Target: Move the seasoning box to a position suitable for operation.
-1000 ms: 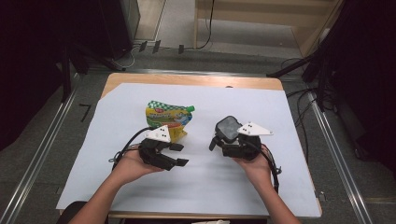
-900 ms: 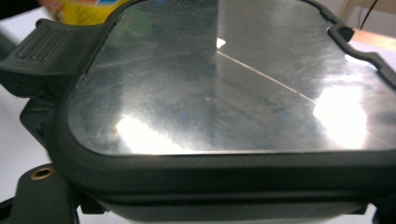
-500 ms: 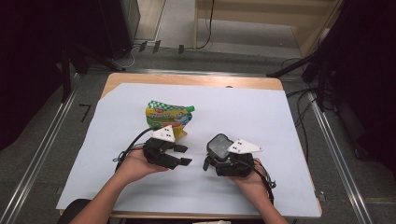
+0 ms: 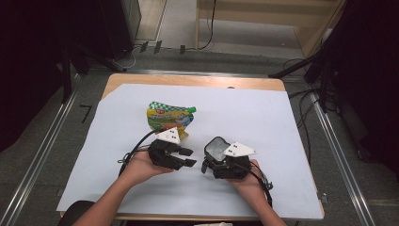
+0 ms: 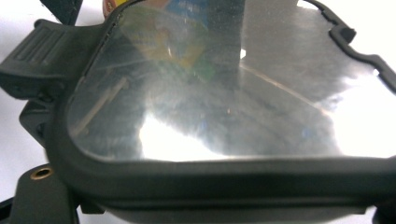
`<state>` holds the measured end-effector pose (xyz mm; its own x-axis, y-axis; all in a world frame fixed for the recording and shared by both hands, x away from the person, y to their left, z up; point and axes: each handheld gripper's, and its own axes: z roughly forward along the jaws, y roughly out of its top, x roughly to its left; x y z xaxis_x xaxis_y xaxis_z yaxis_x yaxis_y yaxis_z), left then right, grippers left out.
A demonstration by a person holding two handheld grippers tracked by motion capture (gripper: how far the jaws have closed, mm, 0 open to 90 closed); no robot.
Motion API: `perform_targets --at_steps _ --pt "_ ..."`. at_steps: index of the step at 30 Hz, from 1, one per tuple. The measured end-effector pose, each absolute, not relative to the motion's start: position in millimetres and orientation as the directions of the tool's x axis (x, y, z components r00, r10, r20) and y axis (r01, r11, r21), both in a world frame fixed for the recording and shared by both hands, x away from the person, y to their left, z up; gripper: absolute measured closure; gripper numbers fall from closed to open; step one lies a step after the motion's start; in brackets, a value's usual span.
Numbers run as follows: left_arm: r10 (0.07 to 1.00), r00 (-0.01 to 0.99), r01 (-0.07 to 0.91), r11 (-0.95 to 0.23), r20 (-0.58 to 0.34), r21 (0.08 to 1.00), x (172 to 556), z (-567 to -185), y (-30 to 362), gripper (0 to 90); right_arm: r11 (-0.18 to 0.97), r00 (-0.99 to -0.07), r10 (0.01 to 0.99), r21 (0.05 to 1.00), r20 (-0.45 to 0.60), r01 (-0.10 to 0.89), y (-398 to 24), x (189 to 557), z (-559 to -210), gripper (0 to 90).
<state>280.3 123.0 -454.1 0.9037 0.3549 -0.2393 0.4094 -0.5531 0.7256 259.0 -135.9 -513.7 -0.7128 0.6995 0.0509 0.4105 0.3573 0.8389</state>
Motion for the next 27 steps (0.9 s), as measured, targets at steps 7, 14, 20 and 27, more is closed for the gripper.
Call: perform_targets --at_steps 7,14,20,27 --pt "0.352 0.902 0.416 -0.55 -0.251 0.724 281.0 -454.6 120.2 57.0 0.356 -0.706 0.706 0.834 0.055 0.421 -135.9 257.3 -513.7 15.1" --pt "0.353 0.899 0.42 -0.526 -0.259 0.739 283.8 -452.6 120.8 61.4 0.361 -0.703 0.707 0.816 0.076 0.451 -139.3 256.4 -508.9 14.5" --pt "0.34 0.903 0.419 -0.551 -0.265 0.722 287.1 -453.8 118.8 66.4 0.347 -0.696 0.704 0.787 0.141 0.511 -151.7 250.9 -495.4 14.4" --pt "0.312 0.916 0.393 -0.574 -0.252 0.718 285.0 -453.0 113.9 77.1 0.357 -0.694 0.707 0.78 0.134 0.515 -174.3 231.7 -478.0 26.2"
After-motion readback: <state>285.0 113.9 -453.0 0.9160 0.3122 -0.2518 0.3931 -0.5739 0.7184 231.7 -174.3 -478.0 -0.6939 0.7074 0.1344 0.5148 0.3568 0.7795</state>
